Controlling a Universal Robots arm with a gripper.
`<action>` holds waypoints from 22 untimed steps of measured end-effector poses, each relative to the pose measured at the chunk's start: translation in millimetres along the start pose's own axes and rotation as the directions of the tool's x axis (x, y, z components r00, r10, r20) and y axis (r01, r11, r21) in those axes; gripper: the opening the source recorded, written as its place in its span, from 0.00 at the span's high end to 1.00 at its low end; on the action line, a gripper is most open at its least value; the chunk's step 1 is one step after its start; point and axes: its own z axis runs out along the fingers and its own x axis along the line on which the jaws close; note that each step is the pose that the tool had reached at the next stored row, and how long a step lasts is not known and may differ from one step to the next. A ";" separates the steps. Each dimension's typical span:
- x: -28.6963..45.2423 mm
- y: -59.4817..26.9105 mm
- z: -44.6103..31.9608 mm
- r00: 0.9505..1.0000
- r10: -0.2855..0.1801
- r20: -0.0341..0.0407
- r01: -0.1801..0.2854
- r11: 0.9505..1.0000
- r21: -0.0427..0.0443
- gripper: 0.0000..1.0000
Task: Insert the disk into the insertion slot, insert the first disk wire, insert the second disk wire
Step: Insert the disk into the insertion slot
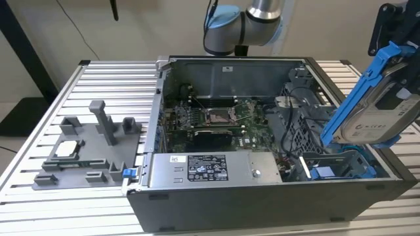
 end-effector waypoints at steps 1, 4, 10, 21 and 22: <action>0.2 -0.1 1.9 1.000 0.000 0.000 0.000 1.000 0.000 1.00; 0.2 -1.2 7.2 1.000 0.000 0.000 0.000 1.000 0.000 1.00; 0.2 -4.1 18.1 1.000 0.000 0.000 0.000 1.000 0.000 1.00; -0.6 -9.5 37.9 1.000 0.000 0.000 0.000 1.000 0.000 1.00; -0.7 -9.6 39.7 1.000 0.000 0.000 0.000 1.000 0.000 1.00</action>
